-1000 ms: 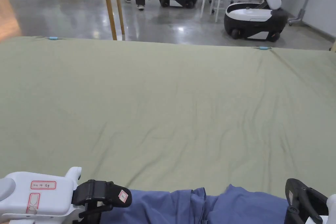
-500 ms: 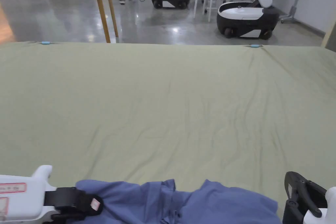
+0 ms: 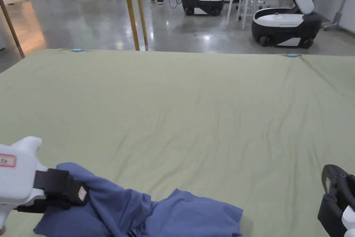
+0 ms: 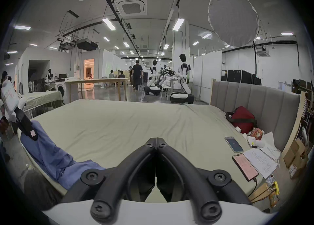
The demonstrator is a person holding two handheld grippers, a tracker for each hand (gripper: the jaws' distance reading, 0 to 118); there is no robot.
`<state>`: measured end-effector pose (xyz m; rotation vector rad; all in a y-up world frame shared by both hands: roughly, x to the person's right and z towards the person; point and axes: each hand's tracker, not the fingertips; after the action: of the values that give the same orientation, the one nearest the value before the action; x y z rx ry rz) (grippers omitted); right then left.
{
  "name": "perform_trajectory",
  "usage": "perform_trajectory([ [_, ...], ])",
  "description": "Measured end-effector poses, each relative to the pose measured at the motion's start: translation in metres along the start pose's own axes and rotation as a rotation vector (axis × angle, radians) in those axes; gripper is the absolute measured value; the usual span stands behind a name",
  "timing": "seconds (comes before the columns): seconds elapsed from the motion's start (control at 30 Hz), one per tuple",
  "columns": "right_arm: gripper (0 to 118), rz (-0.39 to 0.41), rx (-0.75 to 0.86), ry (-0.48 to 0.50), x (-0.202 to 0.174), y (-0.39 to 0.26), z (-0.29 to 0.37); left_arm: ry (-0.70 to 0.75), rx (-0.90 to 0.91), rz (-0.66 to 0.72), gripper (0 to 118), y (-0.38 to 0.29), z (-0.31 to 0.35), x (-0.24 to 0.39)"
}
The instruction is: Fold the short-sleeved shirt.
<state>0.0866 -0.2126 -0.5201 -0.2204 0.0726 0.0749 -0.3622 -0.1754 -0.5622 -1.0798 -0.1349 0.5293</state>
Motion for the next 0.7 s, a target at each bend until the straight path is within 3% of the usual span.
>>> perform_trajectory([
  [0.17, 1, -0.009, 0.026, 0.003, 0.001, 0.005, 0.006, -0.036, -0.027, -0.028, 12, 0.0, -0.026, 0.054],
  [0.6, 1, -0.027, -0.009, -0.019, 0.02, -0.008, 0.012, 0.079, -0.14, -0.283, 16, -0.041, -0.166, 0.164],
  [0.63, 1, -0.028, -0.015, -0.024, 0.022, -0.009, 0.012, 0.075, -0.15, -0.274, 38, -0.044, -0.175, 0.167],
  [0.7, 1, -0.03, -0.027, -0.034, 0.026, -0.011, 0.012, 0.037, -0.147, -0.293, 107, -0.049, -0.185, 0.164],
])
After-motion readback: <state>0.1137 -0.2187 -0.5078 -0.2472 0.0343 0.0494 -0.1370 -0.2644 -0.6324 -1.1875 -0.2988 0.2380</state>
